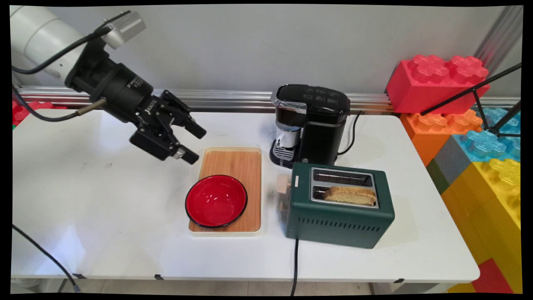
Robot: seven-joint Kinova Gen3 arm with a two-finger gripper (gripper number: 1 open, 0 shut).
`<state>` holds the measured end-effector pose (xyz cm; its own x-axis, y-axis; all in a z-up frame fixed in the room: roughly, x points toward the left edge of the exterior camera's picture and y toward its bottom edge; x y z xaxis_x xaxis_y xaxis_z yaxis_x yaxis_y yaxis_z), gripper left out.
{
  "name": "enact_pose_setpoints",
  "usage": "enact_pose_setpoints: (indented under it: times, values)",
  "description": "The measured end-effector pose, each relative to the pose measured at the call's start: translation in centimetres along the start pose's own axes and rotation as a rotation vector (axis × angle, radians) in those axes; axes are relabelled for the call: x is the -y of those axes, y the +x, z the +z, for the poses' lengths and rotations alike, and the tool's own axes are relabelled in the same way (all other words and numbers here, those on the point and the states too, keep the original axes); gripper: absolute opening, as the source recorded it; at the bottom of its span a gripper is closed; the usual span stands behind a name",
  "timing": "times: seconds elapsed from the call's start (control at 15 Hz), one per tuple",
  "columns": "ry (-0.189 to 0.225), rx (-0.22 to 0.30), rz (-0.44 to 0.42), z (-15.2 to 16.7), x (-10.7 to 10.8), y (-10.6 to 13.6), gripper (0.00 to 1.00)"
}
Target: Press the toaster switch
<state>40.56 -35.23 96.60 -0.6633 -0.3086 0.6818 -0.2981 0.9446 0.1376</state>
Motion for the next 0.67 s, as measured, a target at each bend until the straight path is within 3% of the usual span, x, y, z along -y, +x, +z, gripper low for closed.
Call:
enact_pose_setpoints:
  times: [0.67]
  values:
    - [-0.036,-0.024,0.015,1.0,1.8,0.0,0.0]
